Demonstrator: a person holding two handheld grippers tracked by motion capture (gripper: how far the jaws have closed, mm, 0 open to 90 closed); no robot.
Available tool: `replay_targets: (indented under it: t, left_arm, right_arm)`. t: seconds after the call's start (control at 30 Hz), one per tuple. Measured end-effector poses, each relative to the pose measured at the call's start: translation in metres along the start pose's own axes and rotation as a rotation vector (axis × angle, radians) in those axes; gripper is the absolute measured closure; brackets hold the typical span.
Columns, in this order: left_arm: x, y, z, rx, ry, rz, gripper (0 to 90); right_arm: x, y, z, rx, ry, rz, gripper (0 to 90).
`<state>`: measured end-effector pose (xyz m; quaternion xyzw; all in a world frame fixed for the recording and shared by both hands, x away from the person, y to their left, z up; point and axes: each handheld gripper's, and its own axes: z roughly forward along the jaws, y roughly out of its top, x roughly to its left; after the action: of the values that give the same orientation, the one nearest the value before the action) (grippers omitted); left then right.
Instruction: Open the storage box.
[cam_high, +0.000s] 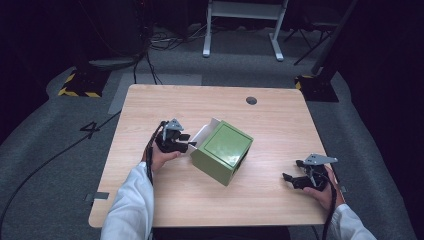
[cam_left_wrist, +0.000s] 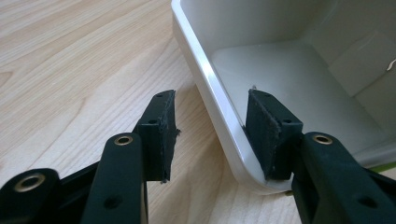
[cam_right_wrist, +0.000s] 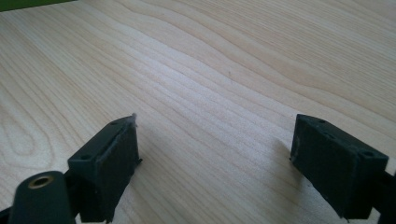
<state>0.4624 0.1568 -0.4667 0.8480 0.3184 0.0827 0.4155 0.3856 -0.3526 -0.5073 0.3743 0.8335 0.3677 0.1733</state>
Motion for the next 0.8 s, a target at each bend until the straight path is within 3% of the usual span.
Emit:
replay_targets:
  t: [0.37, 0.8]
  left_arm:
    - [0.017, -0.011, -0.014, -0.009, 0.068, -0.047, 54.0]
    - [0.028, -0.017, -0.021, -0.021, 0.092, -0.082, 53.3]
  right_arm:
    - [0.0, 0.0, 0.0, 0.0, 0.0, -0.001, 15.2]
    - [0.0, 0.0, 0.0, 0.0, 0.0, 0.001, 15.2]
